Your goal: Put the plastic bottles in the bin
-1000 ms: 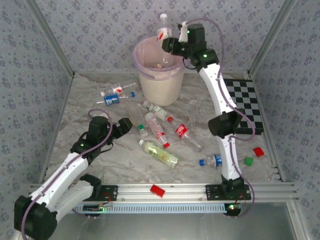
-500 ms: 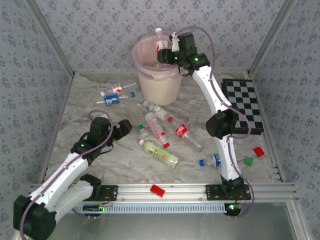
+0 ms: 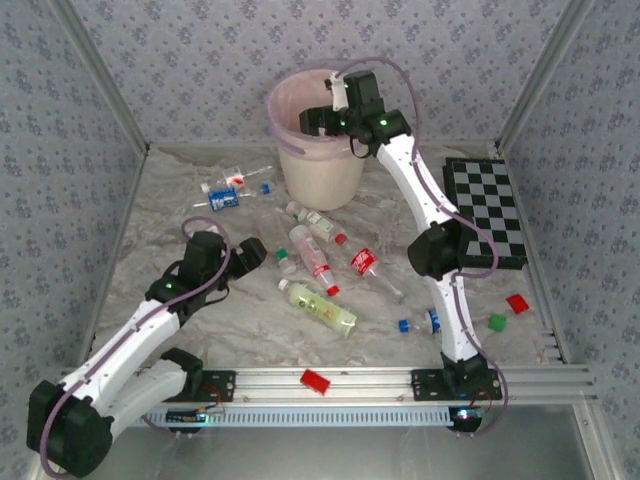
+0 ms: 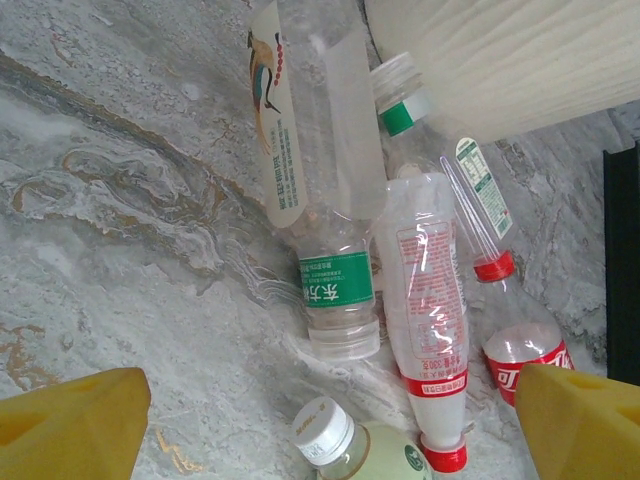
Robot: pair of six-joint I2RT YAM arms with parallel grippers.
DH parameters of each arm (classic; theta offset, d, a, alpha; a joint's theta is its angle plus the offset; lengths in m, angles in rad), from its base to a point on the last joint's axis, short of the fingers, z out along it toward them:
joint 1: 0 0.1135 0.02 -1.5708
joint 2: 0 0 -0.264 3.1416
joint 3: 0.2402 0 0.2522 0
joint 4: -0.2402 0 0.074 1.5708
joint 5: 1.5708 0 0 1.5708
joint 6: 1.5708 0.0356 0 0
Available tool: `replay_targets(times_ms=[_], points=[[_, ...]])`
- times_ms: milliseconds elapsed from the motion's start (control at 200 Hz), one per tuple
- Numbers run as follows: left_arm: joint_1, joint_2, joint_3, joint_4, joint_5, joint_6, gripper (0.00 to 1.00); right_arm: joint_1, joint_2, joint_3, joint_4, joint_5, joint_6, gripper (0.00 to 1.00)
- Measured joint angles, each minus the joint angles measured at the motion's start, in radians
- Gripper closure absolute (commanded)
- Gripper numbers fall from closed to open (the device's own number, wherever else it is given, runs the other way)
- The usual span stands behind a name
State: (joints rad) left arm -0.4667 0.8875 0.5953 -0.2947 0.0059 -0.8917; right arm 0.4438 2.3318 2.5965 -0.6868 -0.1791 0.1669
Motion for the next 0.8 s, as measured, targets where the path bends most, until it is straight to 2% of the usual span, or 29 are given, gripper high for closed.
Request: replay_targets(times_ms=[200, 530, 675, 800], points=[[-0.007, 0.044, 0.019, 0.002, 0.0, 0.004, 0.06, -0.001, -0.048, -0.042, -0.006, -0.053, 0.002, 0.0], [-0.012, 0.101, 0.019, 0.02, 0.0, 0.016, 0.05, -0.011, -0.391, -0.246, 0.038, -0.061, 0.032, 0.0], [-0.012, 0.15, 0.042, 0.028, 0.005, 0.044, 0.04, -0.071, -0.557, -0.441, 0.05, -0.06, 0.109, 0.0], [-0.012, 0.19, 0.053, 0.066, 0.015, 0.072, 0.02, -0.154, -0.697, -0.725, 0.068, -0.014, 0.287, 0.0]])
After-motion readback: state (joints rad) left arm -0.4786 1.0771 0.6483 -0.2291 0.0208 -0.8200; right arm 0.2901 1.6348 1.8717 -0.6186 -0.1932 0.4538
